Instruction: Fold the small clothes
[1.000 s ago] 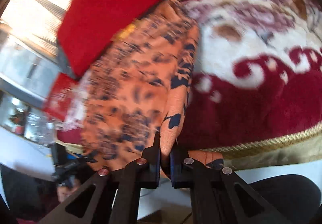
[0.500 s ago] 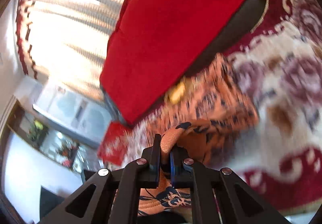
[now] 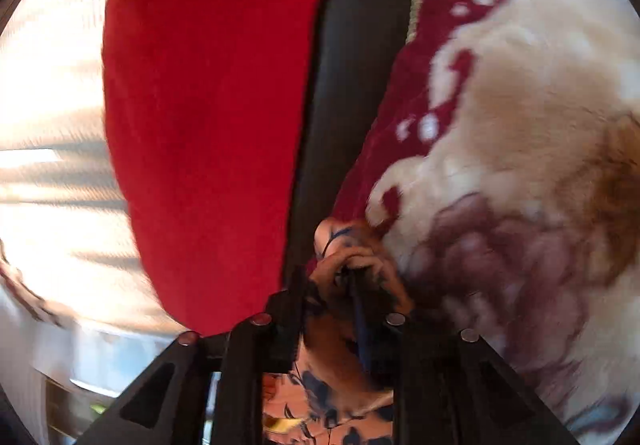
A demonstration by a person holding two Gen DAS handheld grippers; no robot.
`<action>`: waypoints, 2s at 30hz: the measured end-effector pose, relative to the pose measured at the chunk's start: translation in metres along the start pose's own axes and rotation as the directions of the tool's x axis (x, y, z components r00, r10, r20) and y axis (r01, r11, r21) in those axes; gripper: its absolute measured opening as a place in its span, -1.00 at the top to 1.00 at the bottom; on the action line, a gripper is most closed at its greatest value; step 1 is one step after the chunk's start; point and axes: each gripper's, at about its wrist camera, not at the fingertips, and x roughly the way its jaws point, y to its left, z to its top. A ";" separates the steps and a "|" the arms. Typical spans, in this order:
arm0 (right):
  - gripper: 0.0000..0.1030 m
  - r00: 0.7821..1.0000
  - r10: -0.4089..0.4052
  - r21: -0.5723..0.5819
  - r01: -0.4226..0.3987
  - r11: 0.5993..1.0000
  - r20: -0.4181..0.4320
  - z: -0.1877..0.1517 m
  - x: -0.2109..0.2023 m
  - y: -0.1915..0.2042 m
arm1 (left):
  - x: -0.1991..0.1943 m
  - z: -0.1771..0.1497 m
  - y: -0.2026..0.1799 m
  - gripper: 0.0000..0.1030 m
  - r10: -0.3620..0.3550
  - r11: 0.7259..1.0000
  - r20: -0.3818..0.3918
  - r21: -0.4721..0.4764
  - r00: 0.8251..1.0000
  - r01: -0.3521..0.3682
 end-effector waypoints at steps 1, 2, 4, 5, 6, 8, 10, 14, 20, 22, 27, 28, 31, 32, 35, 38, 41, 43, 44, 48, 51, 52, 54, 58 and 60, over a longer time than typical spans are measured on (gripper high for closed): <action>-0.14 0.999 0.014 0.006 -0.014 1.000 0.030 0.002 -0.008 -0.005 | -0.010 -0.002 0.003 0.34 -0.050 0.999 0.040 -0.016 0.998 0.051; -0.49 0.997 0.006 0.006 -0.007 1.000 0.080 0.003 -0.023 -0.010 | -0.018 -0.004 0.006 0.20 -0.085 0.996 0.074 -0.029 0.994 0.088; -0.61 0.983 0.068 -0.030 -0.064 0.998 0.173 0.001 -0.053 -0.010 | -0.040 -0.011 0.007 -0.52 -0.143 0.987 0.175 -0.053 0.974 0.154; -0.61 0.981 0.053 -0.057 -0.043 0.997 0.188 -0.001 -0.061 -0.005 | -0.057 -0.017 0.006 -0.59 -0.123 0.989 0.271 -0.042 0.955 0.139; -0.63 0.981 0.010 -0.110 0.011 0.994 0.195 -0.005 -0.069 0.005 | -0.070 -0.022 0.004 -0.60 -0.113 0.991 0.330 -0.023 0.937 0.128; -0.59 0.986 -0.019 -0.252 0.061 0.966 0.165 -0.022 -0.076 0.032 | -0.091 -0.032 -0.005 -0.60 -0.126 0.992 0.394 0.029 0.911 0.124; -0.47 0.989 -0.103 -0.451 0.141 0.881 0.109 -0.053 -0.071 0.066 | -0.093 -0.047 -0.024 -0.60 -0.034 0.995 0.334 0.104 0.942 -0.001; -0.16 0.969 -0.245 -0.699 0.148 0.700 -0.041 -0.123 -0.046 0.093 | -0.057 -0.095 -0.058 -0.60 0.073 0.919 0.056 0.385 0.996 -0.089; -0.08 0.873 -0.463 -0.849 0.124 0.514 -0.153 -0.191 0.020 0.094 | 0.001 -0.132 -0.063 -0.58 0.243 0.823 -0.135 0.553 0.961 -0.130; -0.07 0.852 -0.505 -0.868 0.142 0.476 -0.138 -0.195 0.042 0.093 | 0.014 -0.115 -0.063 -0.58 0.200 0.862 -0.139 0.496 0.970 -0.107; -0.08 0.897 -0.435 -0.844 0.175 0.508 -0.076 -0.166 0.084 0.112 | 0.037 -0.077 -0.070 -0.59 0.072 0.936 -0.029 0.347 0.997 -0.058; -0.08 0.919 -0.388 -0.822 0.174 0.542 -0.061 -0.157 0.090 0.116 | 0.035 -0.074 -0.070 -0.59 0.048 0.946 0.023 0.319 0.999 -0.053; -0.08 0.977 -0.213 -0.739 0.161 0.655 0.025 -0.130 0.083 0.124 | 0.021 -0.063 -0.066 -0.59 -0.018 0.968 0.190 0.250 0.982 -0.031; -0.08 0.987 -0.149 -0.713 0.150 0.685 0.064 -0.122 0.077 0.124 | 0.013 -0.063 -0.067 -0.59 -0.016 0.968 0.240 0.248 0.971 -0.046; -0.09 0.989 -0.083 -0.659 0.146 0.738 0.125 -0.106 0.062 0.121 | 0.004 -0.070 -0.078 -0.59 -0.023 0.956 0.286 0.286 0.958 -0.063; -0.09 0.982 -0.150 -0.698 0.184 0.692 0.111 -0.105 0.050 0.121 | -0.002 -0.086 -0.100 -0.60 -0.009 0.917 0.316 0.380 0.949 -0.118; -0.09 0.966 -0.227 -0.724 0.244 0.645 0.123 -0.107 0.032 0.120 | 0.012 -0.096 -0.110 -0.60 0.072 0.875 0.235 0.451 0.969 -0.175; -0.09 0.951 -0.277 -0.700 0.292 0.652 0.139 -0.099 0.025 0.118 | 0.033 -0.107 -0.110 -0.60 0.210 0.834 0.176 0.482 0.962 -0.270; -0.09 0.939 -0.311 -0.675 0.326 0.662 0.149 -0.090 0.019 0.112 | 0.043 -0.113 -0.106 -0.60 0.277 0.811 0.142 0.496 0.950 -0.311; -0.10 0.874 -0.479 -0.562 0.436 0.703 0.080 -0.059 0.013 0.060 | 0.073 -0.152 -0.094 -0.60 0.539 0.585 0.130 0.653 0.832 -0.481; -0.10 0.892 -0.442 -0.562 0.415 0.715 0.096 -0.059 -0.001 0.071 | 0.075 -0.173 -0.106 -0.60 0.567 0.495 0.162 0.716 0.808 -0.492; -0.10 0.906 -0.411 -0.572 0.393 0.720 0.104 -0.061 -0.008 0.077 | 0.072 -0.176 -0.110 -0.60 0.540 0.521 0.151 0.713 0.828 -0.470; -0.10 0.931 -0.348 -0.599 0.342 0.724 0.111 -0.066 -0.015 0.089 | 0.057 -0.184 -0.117 -0.60 0.438 0.600 0.134 0.693 0.889 -0.400; -0.10 0.953 -0.278 -0.663 0.286 0.692 0.122 -0.075 0.000 0.113 | 0.069 -0.195 -0.139 -0.61 0.377 0.614 0.133 0.705 0.917 -0.355; -0.10 0.948 -0.296 -0.660 0.296 0.691 0.115 -0.083 0.032 0.118 | 0.081 -0.198 -0.144 -0.61 0.376 0.619 0.118 0.706 0.919 -0.344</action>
